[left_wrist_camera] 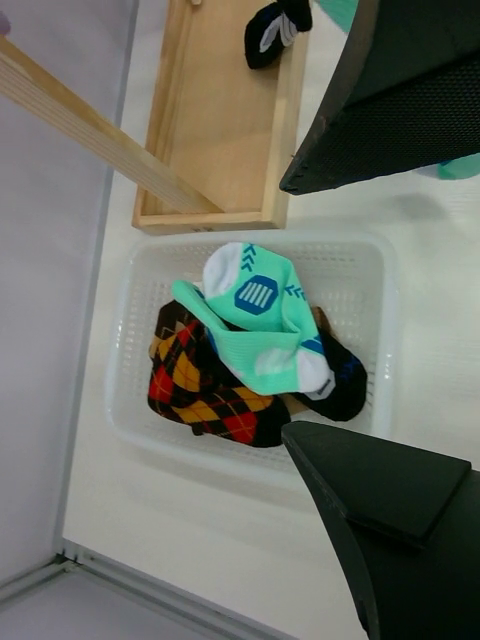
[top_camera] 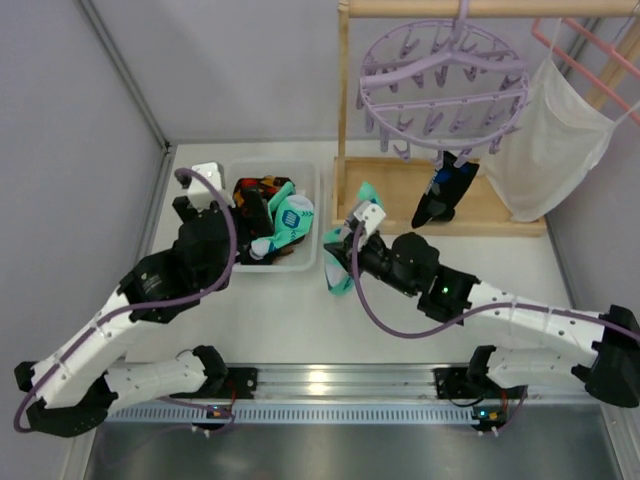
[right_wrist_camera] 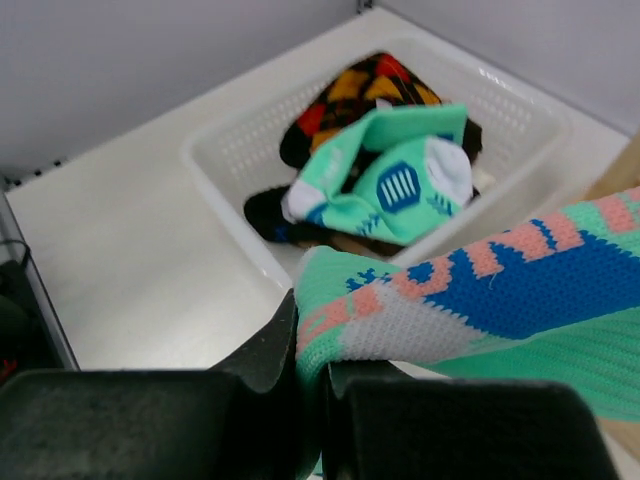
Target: Remove the socks clipped to the hanger
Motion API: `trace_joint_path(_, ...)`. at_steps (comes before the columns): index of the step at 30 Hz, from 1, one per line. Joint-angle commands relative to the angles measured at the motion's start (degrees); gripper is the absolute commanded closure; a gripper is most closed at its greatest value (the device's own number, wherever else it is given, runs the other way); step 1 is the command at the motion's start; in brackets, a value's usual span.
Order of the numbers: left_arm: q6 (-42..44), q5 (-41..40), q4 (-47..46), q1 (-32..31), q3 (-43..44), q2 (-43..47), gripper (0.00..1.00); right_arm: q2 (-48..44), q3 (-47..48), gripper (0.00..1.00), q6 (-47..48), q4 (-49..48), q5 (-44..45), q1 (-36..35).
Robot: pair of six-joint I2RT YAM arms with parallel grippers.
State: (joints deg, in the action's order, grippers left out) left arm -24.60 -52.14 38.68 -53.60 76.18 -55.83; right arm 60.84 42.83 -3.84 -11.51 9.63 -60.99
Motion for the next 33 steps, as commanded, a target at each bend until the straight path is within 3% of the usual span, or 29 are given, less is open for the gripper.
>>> trace_joint_path(1,-6.33,1.43,6.91,0.25,-3.58,4.93,0.02,6.28,10.41,1.0,3.21,-4.06,-6.11,0.08)
trace_joint_path(4,-6.95,-1.11,11.06,0.25,-4.64,8.89,0.01,14.27,19.9,1.0,6.9,-1.95,-6.64,0.17)
trace_joint_path(8,-5.55,-11.19,15.98,0.34,-5.52,15.3,0.01,25.71,33.68,1.0,9.19,-1.5,-9.36,0.96)
trace_joint_path(12,-5.54,-15.79,15.99,0.52,-8.06,20.93,0.01,39.85,46.97,1.0,10.78,2.0,-7.17,2.36)
trace_joint_path(14,-6.68,-17.38,15.9,0.52,-9.82,22.87,0.01,48.56,53.11,1.0,5.9,3.33,-6.82,3.59)
trace_joint_path(18,-8.01,-18.26,15.82,0.52,-13.95,23.4,0.02,59.2,56.04,1.0,-4.32,2.28,-4.37,5.88)
trace_joint_path(22,-8.09,-17.91,15.64,0.52,-14.48,22.61,0.02,71.05,62.45,0.97,-12.59,8.67,-3.3,6.32)
trace_joint_path(24,-8.27,-17.47,15.73,0.52,-14.74,22.7,0.02,74.15,66.67,0.97,-14.79,10.97,-3.39,6.32)
trace_joint_path(28,-7.83,-16.07,15.73,0.52,-15.36,22.35,0.02,75.48,65.81,0.95,-17.43,9.4,-2.68,6.41)
trace_joint_path(33,-8.01,-15.62,15.73,0.61,-15.27,22.79,0.02,69.96,62.56,0.69,-17.26,6.94,-4.79,6.32)
